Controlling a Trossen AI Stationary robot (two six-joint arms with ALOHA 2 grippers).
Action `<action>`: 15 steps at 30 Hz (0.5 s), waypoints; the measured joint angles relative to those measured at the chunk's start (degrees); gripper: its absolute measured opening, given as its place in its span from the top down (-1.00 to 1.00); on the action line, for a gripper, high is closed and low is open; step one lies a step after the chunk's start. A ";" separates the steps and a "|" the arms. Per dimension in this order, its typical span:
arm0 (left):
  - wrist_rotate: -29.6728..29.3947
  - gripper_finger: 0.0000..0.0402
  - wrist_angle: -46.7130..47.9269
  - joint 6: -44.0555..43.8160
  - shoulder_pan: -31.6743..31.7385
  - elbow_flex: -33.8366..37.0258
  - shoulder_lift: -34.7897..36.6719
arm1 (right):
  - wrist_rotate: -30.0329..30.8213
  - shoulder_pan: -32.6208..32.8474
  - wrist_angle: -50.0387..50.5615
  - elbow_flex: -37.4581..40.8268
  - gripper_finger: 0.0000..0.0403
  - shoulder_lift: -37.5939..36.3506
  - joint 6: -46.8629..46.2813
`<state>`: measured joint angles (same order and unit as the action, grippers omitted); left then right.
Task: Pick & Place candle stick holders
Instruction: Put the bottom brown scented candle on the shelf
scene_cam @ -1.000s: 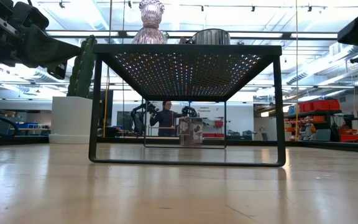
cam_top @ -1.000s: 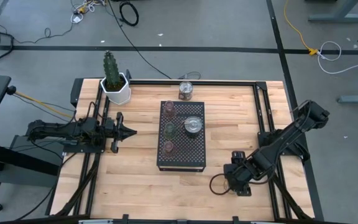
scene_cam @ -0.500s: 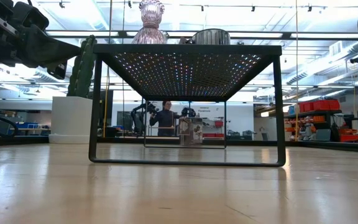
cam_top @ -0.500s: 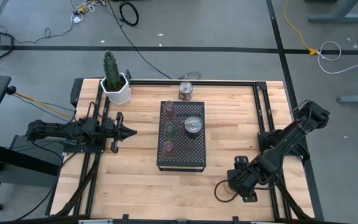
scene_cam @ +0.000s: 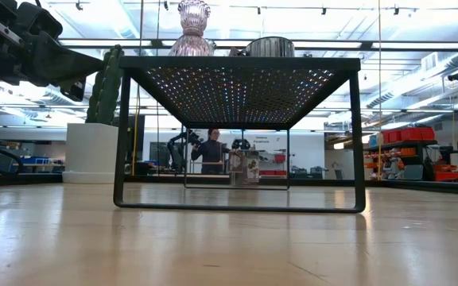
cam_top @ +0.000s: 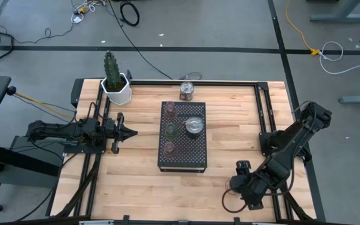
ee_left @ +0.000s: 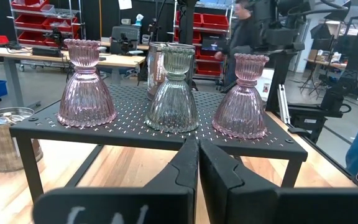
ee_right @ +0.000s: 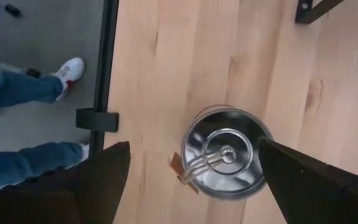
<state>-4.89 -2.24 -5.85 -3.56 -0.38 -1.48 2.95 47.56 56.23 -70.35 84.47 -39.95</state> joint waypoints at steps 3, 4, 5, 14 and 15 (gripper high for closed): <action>0.00 0.91 0.00 0.00 0.01 -0.02 0.00 | 0.13 0.34 -0.10 0.09 -0.76 0.00 0.21; 0.00 0.91 0.00 0.01 -0.01 -0.01 0.00 | -0.04 0.36 -0.42 0.36 -0.76 0.00 0.28; 0.00 0.91 -0.01 0.00 0.00 -0.01 0.00 | -0.24 0.36 -0.46 0.68 -0.76 0.00 -0.01; 0.00 0.91 0.00 0.00 -0.01 -0.02 0.00 | 0.68 0.17 -0.75 4.12 -0.76 1.37 -0.77; 0.00 0.91 0.00 0.00 -0.01 -0.01 0.00 | 1.07 0.17 -0.73 4.60 -0.76 1.59 -1.17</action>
<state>-4.89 -2.24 -5.85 -3.56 -0.39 -1.48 4.01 47.72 55.49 -65.75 86.05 -41.12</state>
